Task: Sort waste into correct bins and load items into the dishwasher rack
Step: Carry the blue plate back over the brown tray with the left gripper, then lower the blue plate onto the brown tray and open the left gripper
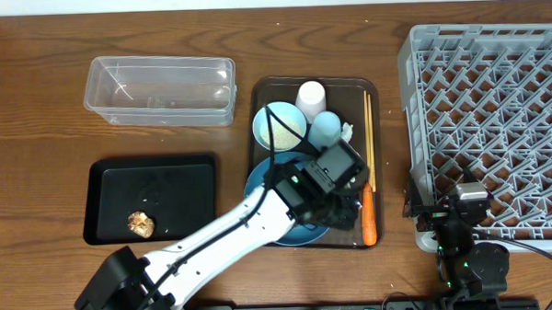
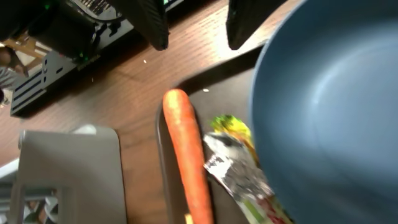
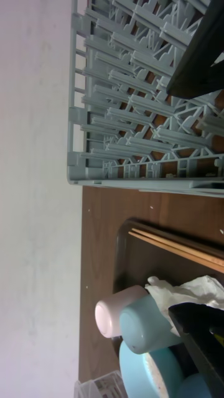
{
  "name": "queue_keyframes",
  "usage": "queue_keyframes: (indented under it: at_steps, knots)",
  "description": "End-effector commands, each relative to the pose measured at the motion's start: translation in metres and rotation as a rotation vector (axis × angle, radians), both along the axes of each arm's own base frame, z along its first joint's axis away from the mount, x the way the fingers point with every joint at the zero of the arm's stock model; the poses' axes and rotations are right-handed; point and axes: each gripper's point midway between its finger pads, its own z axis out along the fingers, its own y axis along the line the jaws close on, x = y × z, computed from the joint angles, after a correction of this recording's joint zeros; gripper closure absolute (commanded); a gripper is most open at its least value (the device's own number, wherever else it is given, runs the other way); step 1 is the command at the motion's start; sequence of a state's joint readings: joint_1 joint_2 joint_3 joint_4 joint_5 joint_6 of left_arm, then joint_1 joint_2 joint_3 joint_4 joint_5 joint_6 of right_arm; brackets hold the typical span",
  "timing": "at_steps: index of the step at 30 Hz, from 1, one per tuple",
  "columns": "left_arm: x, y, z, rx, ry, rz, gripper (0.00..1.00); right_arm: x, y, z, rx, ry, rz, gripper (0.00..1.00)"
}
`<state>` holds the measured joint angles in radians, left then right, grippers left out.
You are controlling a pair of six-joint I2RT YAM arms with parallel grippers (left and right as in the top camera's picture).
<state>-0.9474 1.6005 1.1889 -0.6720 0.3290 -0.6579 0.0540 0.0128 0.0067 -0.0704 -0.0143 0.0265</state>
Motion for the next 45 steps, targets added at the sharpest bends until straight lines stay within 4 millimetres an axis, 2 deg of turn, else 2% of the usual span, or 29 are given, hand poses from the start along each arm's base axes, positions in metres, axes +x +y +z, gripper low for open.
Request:
queue_keyframes:
  at_steps: [1, 5, 7, 11, 18, 23, 25, 31, 34, 37, 40, 45]
  knots:
    - [0.001, -0.006, 0.011, -0.004, -0.051, -0.006, 0.64, 0.000, 0.002, -0.001, 0.014, 0.004, 0.009, 0.01]
    - [0.004, -0.002, 0.009, 0.020, -0.077, 0.004, 0.52, 0.000, 0.002, -0.001, 0.014, 0.004, 0.009, 0.01]
    - [0.012, 0.006, 0.006, 0.064, -0.111, 0.031, 0.47, 0.000, 0.002, -0.001, 0.014, 0.004, 0.009, 0.01]
    - [0.035, 0.029, 0.003, 0.135, -0.163, 0.096, 0.46, 0.000, 0.002, -0.001, 0.014, 0.004, 0.009, 0.01]
    - [0.084, 0.063, 0.010, 0.154, -0.233, 0.105, 0.46, 0.000, 0.002, -0.001, 0.014, 0.004, 0.009, 0.01]
    - [0.124, 0.093, 0.015, 0.219, -0.361, 0.089, 0.47, 0.000, 0.002, -0.001, 0.014, 0.004, 0.009, 0.01]
    - [0.137, 0.099, 0.018, 0.244, -0.426, 0.073, 0.47, 0.000, 0.002, -0.001, 0.014, 0.004, 0.009, 0.01]
    - [0.162, 0.080, 0.021, 0.195, -0.554, 0.016, 0.47, 0.000, 0.002, -0.001, 0.014, 0.004, 0.009, 0.01]
    - [0.170, 0.074, 0.008, 0.208, -0.572, -0.028, 0.47, 0.000, 0.002, -0.001, 0.014, 0.004, 0.009, 0.01]
    - [0.174, 0.071, -0.016, 0.243, -0.554, -0.075, 0.47, 0.000, 0.002, -0.001, 0.014, 0.004, 0.009, 0.01]
    - [0.180, 0.078, -0.037, 0.296, -0.533, -0.066, 0.48, 0.000, 0.002, -0.001, 0.014, 0.004, 0.009, 0.01]
    - [0.190, 0.086, -0.043, 0.329, -0.547, -0.038, 0.48, 0.000, 0.002, -0.001, 0.014, 0.004, 0.009, 0.01]
